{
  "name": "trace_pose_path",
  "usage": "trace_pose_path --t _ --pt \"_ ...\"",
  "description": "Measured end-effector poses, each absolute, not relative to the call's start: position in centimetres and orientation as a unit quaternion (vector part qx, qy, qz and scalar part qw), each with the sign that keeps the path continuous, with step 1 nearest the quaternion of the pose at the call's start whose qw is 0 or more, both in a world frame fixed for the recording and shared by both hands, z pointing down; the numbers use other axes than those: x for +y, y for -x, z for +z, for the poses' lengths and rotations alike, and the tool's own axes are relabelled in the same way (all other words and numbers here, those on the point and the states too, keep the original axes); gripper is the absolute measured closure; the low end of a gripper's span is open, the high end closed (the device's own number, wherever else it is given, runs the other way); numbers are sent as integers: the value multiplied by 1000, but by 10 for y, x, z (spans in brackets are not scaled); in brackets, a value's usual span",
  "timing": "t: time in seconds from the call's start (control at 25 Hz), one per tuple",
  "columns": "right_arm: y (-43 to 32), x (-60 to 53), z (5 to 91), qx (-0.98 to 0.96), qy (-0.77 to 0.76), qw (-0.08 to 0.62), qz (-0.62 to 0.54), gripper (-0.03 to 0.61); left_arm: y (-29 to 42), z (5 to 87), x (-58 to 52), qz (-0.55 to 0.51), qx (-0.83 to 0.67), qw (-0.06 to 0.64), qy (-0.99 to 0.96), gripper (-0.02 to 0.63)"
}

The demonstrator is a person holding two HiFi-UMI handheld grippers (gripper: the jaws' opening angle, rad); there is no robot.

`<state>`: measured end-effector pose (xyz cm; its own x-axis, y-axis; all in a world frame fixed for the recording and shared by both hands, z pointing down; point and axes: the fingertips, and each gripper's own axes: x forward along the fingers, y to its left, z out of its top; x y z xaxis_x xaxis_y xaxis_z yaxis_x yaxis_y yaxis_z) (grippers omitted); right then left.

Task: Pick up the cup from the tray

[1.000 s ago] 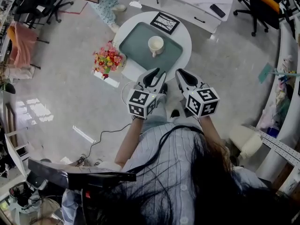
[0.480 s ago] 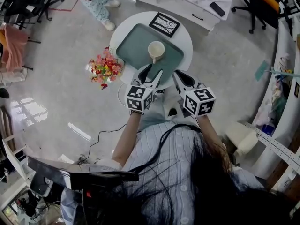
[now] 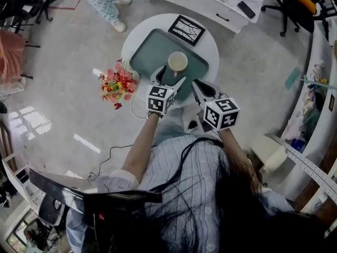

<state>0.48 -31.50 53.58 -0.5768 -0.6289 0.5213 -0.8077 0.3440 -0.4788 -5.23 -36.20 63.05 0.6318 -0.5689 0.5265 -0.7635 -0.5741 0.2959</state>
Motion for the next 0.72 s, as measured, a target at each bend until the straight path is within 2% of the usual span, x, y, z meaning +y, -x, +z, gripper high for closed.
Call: trace_pose_path --t 0.2,0.72 --pt "-7 -326 542 -801 -452 129 370 535 44 651 -378 219 -369 245 -870 179" --pt "-31 -335 559 -775 -476 134 394 535 26 680 -410 240 -398 230 -855 167"
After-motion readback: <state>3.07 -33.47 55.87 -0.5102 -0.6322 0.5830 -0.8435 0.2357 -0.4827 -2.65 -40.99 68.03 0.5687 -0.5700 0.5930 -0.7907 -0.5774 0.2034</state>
